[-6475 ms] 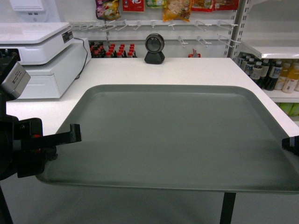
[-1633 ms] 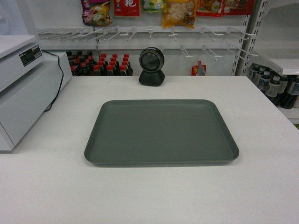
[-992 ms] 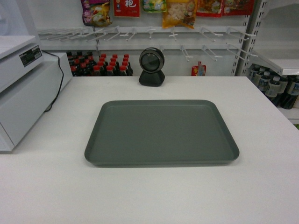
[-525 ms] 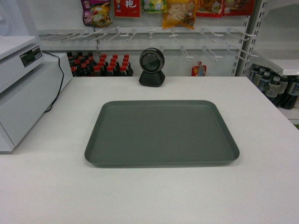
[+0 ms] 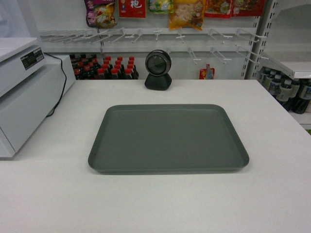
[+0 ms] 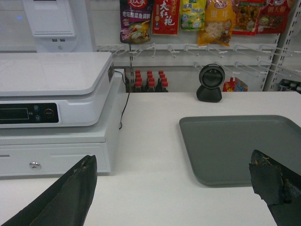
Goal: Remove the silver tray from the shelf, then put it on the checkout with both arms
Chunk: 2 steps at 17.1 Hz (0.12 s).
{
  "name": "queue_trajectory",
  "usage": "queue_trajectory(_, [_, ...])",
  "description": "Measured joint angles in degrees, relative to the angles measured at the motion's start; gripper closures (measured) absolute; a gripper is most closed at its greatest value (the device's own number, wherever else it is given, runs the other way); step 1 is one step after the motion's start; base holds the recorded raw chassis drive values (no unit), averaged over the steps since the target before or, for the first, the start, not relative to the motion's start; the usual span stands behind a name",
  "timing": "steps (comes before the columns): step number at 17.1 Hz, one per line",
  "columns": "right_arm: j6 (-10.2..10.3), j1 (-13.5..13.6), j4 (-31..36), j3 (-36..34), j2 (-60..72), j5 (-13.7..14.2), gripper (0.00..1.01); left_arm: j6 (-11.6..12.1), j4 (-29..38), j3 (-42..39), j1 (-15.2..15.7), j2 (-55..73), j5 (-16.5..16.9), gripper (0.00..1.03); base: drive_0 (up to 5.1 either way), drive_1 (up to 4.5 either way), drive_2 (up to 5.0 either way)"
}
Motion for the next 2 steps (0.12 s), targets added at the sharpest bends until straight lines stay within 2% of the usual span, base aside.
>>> queue_trajectory(2, [0.0, 0.0, 0.0, 0.0, 0.0, 0.0, 0.03, 0.0, 0.0, 0.0, 0.0, 0.0, 0.0, 0.05, 0.0, 0.0, 0.0])
